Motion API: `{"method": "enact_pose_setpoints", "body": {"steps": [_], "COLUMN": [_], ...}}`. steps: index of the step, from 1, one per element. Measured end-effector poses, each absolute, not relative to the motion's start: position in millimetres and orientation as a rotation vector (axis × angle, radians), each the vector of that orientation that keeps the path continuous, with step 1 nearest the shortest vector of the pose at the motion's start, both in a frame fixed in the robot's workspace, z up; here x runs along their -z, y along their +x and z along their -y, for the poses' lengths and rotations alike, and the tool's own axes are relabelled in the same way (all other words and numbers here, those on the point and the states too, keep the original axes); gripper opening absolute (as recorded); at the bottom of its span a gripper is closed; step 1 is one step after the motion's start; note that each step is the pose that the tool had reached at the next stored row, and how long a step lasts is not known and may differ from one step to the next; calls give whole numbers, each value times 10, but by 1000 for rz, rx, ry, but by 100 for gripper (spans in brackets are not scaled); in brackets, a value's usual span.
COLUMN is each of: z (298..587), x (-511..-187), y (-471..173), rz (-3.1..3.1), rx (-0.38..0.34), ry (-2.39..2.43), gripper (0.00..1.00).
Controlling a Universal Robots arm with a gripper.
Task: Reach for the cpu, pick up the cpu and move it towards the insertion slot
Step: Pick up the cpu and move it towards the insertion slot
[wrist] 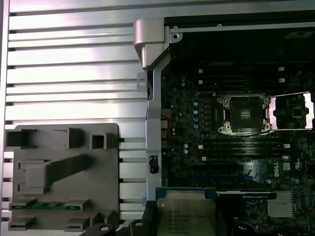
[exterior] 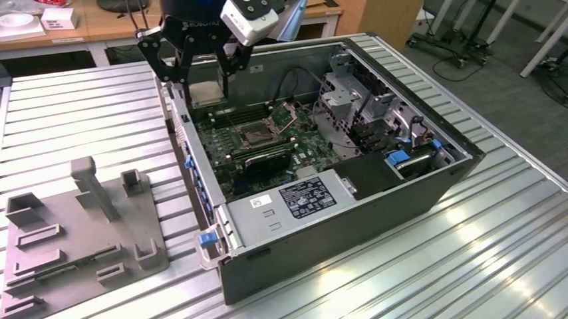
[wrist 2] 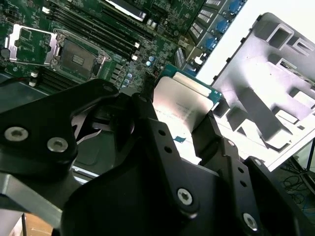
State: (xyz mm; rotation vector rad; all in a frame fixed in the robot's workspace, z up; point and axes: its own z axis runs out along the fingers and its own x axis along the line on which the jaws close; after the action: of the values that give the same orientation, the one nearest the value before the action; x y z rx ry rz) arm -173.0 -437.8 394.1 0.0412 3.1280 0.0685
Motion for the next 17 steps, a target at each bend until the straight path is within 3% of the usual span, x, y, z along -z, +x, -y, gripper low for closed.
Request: {"method": "enact_pose_setpoints", "body": {"steps": [17], "z": [4369], "x": [-3926], "y": [-1661], "rz": [-3128], "rx": [-69], "ry": [41], "gripper": [55]}}
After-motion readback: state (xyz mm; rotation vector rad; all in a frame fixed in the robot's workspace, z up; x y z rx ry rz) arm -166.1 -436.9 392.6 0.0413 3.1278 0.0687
